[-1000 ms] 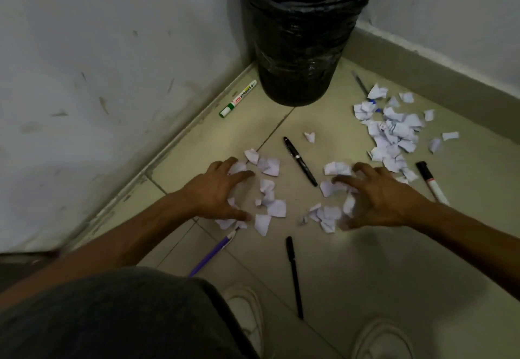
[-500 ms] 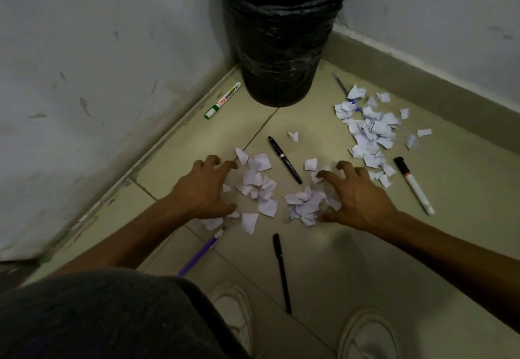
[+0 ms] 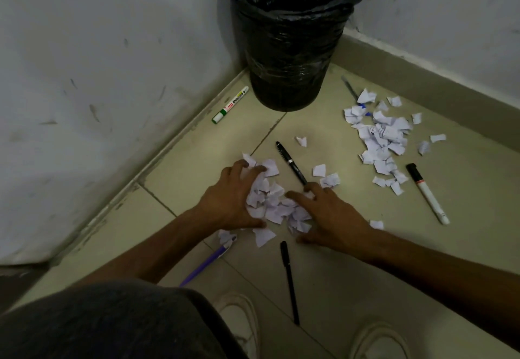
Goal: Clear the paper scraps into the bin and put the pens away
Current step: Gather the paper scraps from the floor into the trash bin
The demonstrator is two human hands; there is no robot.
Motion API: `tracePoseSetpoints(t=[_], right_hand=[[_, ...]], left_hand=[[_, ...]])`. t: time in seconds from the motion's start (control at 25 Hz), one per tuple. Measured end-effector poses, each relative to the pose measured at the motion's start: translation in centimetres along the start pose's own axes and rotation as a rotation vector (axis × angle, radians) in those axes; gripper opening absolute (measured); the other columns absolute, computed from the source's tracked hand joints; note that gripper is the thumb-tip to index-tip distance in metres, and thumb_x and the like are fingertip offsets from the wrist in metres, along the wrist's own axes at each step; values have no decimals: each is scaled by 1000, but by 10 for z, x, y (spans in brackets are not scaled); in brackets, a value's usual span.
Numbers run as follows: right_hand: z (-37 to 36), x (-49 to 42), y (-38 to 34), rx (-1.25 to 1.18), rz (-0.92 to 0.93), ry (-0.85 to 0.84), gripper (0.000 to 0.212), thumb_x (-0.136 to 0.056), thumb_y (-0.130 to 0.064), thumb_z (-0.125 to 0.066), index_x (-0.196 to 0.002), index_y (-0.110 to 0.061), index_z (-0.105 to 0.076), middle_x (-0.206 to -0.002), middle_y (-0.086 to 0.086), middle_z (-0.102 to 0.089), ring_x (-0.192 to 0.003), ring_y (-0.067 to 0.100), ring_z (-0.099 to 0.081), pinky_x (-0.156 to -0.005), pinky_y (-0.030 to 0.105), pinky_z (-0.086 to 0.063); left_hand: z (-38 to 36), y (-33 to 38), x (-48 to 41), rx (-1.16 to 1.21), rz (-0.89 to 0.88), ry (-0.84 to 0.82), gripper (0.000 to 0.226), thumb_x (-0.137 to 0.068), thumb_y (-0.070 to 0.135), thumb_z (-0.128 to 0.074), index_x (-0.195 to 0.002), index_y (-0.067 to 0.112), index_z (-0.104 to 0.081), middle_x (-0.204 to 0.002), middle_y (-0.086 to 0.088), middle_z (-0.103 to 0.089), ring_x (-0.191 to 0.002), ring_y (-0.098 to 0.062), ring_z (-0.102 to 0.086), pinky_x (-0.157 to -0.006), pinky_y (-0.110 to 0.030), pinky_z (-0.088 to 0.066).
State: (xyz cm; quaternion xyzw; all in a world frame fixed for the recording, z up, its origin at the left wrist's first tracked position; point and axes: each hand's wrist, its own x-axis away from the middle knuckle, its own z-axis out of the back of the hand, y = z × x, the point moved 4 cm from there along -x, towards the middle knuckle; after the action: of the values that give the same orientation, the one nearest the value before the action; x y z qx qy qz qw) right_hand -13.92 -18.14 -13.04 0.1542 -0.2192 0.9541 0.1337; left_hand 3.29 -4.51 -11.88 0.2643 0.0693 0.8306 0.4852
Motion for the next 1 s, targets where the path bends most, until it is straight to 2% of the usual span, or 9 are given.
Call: tracePoseSetpoints(t=[0.08, 0.12, 0.24, 0.36, 0.44, 0.56, 0.68, 0.8, 1.0], right_hand=[[-8, -9, -6, 110, 28, -21, 90, -75, -52, -73, -150, -38, -25, -149, 11, -28, -125, 32, -40, -85, 42, -53], [-10, -17, -7, 114, 37, 13, 83, -77, -49, -73, -148, -34, -33, -145, 14, -33, -121, 35, -43, -82, 43, -53], [-11, -39, -13, 25, 145, 153, 43, -84, -34, -68, -125, -22, -59, -116, 15, -54, -99, 34, -57, -74, 44, -54], [-10, -55, -10, -104, 205, 168, 21, -89, -18, -60, -108, -11, -66, -100, 15, -60, -86, 30, -60, -71, 39, -52], [2, -60, -4, -182, 119, 141, 16, -89, -13, -62, -102, -7, -69, -98, 14, -61, -86, 28, -62, -74, 35, -48], [38, -49, 3, -491, -69, 257, 8, -81, -10, -74, -88, -7, -75, -85, 3, -68, -72, 10, -63, -66, 16, -48], [83, -29, 1, -953, -193, 391, 6, -83, -9, -75, -89, -8, -75, -84, 5, -74, -71, 19, -73, -64, 27, -61], [145, -22, -10, -1090, -144, 513, 8, -86, -11, -73, -94, -8, -74, -88, 8, -76, -80, 19, -74, -69, 30, -61], [282, -48, -7, -1298, 21, 798, 21, -83, 0, -73, -96, 14, -66, -87, 20, -70, -73, 20, -71, -68, 30, -61]], left_hand=[[-10, 5, -4, -211, -47, -98, 129, -52, 71, -77, -150, 42, 0, -162, -6, 2, -146, -31, -6, -106, -59, -34], [-16, 7, -10, -274, -89, -115, 124, -55, 71, -76, -151, 41, -3, -162, -6, 4, -146, -32, -5, -107, -61, -31], [-19, 23, -23, -71, -232, -27, 69, -78, 47, -73, -136, 20, -49, -152, -17, -27, -136, -34, -29, -105, -54, -38], [-27, 29, -34, 100, -254, 28, 36, -92, 24, -57, -117, -1, -62, -123, -26, -54, -110, -34, -54, -96, -34, -43], [-28, 27, -35, 96, -250, 75, 25, -94, 16, -54, -109, -1, -64, -113, -20, -58, -100, -24, -56, -84, -23, -39], [-3, 22, -32, 249, -242, 265, 16, -89, 14, -62, -90, 1, -70, -91, -18, -65, -81, -6, -48, -76, -31, -43], [48, 25, -25, 348, -152, 496, 7, -84, 11, -70, -89, 6, -74, -86, -11, -69, -80, -15, -57, -75, -31, -48], [128, 42, -23, 514, -100, 733, 10, -82, 21, -75, -90, 21, -68, -91, 3, -69, -83, -13, -63, -74, -26, -51], [273, 79, -81, 676, -228, 890, 24, -81, 30, -70, -98, 14, -73, -89, 0, -76, -85, -19, -72, -76, -32, -57]])
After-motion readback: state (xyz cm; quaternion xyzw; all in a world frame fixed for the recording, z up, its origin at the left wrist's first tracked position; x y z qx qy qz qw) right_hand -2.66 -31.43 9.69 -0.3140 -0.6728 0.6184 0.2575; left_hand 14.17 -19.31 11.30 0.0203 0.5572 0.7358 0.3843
